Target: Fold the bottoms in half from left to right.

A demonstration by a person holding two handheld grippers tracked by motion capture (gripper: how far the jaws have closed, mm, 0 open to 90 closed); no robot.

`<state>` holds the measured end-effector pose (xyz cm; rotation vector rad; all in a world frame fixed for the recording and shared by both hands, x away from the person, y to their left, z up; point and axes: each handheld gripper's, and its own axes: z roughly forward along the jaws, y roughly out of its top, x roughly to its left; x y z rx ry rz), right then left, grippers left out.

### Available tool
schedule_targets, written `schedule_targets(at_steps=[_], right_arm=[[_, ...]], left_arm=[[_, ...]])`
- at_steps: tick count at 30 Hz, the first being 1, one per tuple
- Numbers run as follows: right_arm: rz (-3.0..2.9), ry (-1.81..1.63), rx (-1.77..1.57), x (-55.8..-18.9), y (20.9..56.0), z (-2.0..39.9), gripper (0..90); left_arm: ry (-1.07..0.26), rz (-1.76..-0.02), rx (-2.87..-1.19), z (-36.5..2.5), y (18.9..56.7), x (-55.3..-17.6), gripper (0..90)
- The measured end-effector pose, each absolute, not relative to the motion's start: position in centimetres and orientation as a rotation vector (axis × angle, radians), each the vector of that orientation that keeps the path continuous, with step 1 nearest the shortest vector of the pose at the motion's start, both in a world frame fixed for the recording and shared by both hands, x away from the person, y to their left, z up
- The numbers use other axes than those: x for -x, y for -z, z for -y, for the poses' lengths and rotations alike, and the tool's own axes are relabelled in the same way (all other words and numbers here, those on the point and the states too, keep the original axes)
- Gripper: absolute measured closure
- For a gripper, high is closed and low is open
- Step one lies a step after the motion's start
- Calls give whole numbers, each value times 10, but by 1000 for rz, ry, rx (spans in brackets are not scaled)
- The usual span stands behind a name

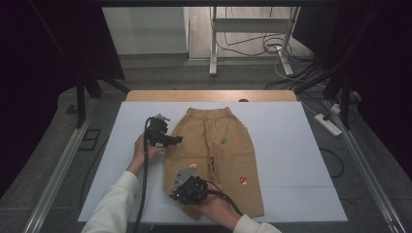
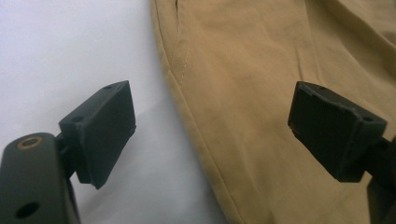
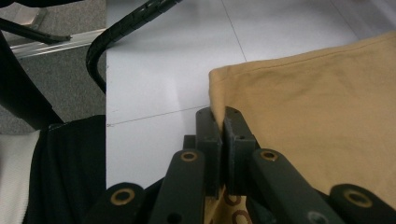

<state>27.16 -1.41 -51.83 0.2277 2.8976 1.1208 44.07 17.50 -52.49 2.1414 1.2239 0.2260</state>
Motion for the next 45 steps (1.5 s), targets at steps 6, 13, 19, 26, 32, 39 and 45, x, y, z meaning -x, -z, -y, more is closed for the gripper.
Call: schedule_targets(at_steps=[6, 13, 19, 26, 32, 39, 45], right_arm=[[-2897, -1123, -229, -272, 518, 14, 862], [-2897, -1121, -228, -271, 518, 15, 862], [-2900, -1120, -227, -272, 518, 15, 862], [-2910, -1115, -230, -272, 517, 17, 862], [-2898, -1145, -246, -274, 511, 23, 862], [-2882, -1171, -273, -276, 504, 35, 862], [-2871, -1176, -289, -277, 503, 40, 863]], left_arm=[[-218, -1240, -2160, -173, 531, -445, 150], [-222, -1265, -2159, -173, 534, -447, 196], [-105, -1213, -2108, -181, 535, -446, 632], [-35, -1171, -2078, -182, 530, -444, 838], [-48, -1130, -2029, -184, 514, -438, 839], [-64, -1107, -1997, -183, 504, -433, 842], [-58, -1126, -1987, -185, 506, -435, 841]])
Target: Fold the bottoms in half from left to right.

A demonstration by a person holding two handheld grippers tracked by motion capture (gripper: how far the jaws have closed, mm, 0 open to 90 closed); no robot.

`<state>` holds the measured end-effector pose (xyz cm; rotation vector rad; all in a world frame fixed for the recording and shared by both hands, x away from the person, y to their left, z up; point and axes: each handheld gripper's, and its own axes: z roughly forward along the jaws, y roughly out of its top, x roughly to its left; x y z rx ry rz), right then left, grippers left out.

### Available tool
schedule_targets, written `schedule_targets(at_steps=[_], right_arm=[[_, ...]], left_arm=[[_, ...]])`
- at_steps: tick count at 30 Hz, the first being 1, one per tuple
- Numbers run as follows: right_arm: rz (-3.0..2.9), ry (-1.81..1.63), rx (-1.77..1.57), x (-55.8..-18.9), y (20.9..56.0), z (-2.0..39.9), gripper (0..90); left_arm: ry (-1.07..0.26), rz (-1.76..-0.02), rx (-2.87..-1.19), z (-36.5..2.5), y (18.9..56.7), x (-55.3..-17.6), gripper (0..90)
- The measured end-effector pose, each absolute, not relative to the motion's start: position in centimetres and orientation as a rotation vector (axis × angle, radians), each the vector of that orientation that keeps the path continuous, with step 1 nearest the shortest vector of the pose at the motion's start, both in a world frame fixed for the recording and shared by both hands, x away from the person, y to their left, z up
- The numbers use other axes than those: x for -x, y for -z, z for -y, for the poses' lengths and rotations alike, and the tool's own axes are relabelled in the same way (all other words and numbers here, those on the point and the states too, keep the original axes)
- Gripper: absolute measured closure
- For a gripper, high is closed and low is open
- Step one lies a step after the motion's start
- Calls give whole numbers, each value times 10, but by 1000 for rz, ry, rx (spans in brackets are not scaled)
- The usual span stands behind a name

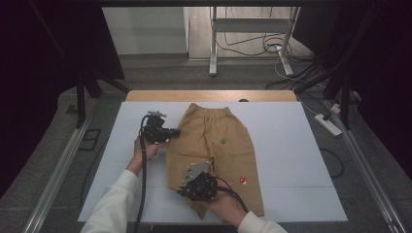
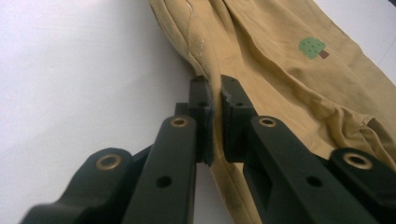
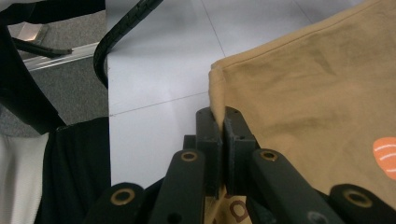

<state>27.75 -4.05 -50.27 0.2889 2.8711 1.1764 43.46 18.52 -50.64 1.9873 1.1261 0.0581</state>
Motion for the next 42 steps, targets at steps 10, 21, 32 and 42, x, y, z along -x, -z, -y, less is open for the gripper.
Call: schedule_targets(at_steps=[10, 21, 32, 42], right_arm=[[-2836, -1218, -231, -271, 493, 34, 863], [-2833, -1258, -244, -272, 492, 31, 863], [-2837, -1255, -213, -267, 490, 21, 864], [-2807, -1329, -160, -264, 477, 9, 864]], left_arm=[[-70, -1125, -1949, -193, 499, -431, 841], [-73, -1151, -1896, -212, 492, -422, 844], [-78, -1185, -1873, -228, 493, -417, 844], [-116, -1193, -1802, -248, 475, -407, 843]])
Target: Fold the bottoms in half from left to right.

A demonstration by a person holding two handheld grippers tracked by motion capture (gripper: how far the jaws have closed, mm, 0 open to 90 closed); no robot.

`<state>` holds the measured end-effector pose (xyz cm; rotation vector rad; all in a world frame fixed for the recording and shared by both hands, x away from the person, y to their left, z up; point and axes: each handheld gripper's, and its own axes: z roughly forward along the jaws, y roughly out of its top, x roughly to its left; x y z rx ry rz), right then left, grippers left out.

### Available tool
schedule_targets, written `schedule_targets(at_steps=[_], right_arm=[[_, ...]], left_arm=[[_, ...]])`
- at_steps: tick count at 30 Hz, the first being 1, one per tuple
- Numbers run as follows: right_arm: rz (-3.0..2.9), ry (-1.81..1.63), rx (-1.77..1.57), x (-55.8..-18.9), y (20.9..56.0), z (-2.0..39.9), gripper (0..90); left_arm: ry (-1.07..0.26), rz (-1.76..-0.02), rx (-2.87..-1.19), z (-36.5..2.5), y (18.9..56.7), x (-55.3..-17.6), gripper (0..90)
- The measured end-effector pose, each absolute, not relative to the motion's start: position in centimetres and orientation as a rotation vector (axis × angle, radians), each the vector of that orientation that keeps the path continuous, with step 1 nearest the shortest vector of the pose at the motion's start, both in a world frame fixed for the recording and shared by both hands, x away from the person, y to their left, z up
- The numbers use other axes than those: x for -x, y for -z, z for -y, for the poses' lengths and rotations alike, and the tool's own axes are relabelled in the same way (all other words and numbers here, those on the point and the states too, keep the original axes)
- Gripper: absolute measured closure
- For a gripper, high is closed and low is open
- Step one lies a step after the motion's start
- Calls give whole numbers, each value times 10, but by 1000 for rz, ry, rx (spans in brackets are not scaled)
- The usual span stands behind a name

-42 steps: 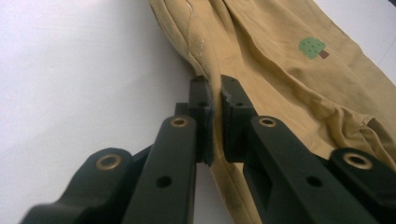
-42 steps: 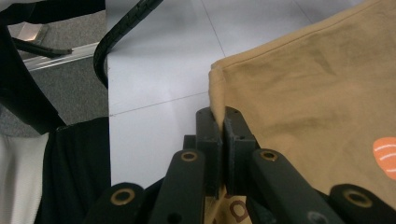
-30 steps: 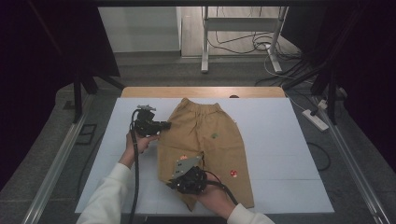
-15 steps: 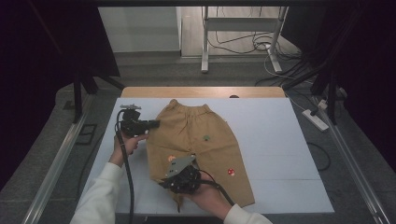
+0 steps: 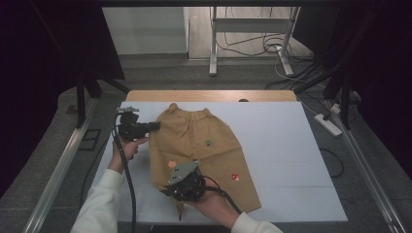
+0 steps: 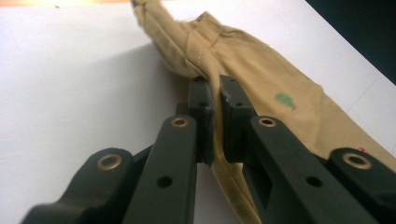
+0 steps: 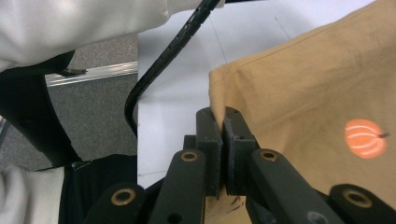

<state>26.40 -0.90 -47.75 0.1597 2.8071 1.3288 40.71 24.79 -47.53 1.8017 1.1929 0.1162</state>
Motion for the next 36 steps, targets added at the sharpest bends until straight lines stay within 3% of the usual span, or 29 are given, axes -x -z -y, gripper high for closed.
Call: schedule_targets(at_steps=[36], right_arm=[[-2813, -1243, -347, -275, 485, 67, 864]], left_arm=[[-126, -1161, -1858, -213, 481, -412, 832]])
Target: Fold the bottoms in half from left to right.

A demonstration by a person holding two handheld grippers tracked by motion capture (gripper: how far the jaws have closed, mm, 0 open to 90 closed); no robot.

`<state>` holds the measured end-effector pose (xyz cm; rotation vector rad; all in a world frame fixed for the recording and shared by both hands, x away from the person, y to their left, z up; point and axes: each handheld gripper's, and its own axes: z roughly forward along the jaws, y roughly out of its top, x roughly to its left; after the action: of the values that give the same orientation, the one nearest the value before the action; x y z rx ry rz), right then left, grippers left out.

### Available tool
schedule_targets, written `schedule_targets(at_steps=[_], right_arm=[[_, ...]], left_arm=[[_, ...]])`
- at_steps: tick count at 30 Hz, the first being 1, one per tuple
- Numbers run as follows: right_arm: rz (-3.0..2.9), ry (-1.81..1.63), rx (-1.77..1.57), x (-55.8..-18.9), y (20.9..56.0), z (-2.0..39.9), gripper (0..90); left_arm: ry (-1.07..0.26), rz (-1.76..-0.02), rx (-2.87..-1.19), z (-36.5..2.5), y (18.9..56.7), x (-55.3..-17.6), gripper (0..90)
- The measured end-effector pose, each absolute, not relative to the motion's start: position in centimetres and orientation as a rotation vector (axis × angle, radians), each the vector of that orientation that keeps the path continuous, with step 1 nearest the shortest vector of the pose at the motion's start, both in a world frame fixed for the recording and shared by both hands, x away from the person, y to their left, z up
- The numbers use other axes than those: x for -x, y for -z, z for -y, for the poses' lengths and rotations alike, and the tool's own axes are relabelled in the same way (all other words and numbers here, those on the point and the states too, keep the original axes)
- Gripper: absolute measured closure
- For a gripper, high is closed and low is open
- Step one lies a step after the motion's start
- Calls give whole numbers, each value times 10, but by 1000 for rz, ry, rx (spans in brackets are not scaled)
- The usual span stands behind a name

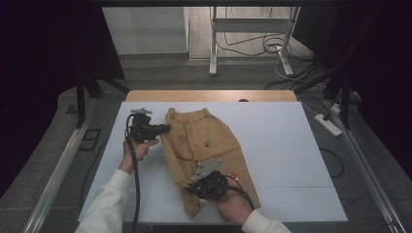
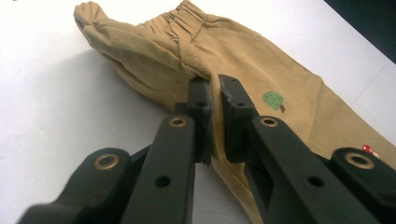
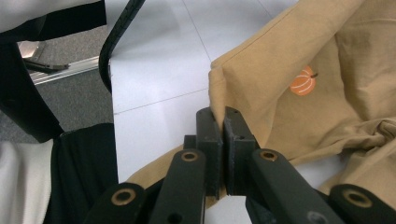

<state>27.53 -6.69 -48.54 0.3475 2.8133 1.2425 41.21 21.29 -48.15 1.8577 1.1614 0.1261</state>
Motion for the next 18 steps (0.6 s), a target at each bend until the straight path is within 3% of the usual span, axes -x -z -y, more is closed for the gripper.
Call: schedule_targets(at_steps=[18], right_arm=[[-2807, -1229, -412, -277, 488, 88, 864]], left_arm=[[-115, -1117, -1877, -200, 479, -412, 831]])
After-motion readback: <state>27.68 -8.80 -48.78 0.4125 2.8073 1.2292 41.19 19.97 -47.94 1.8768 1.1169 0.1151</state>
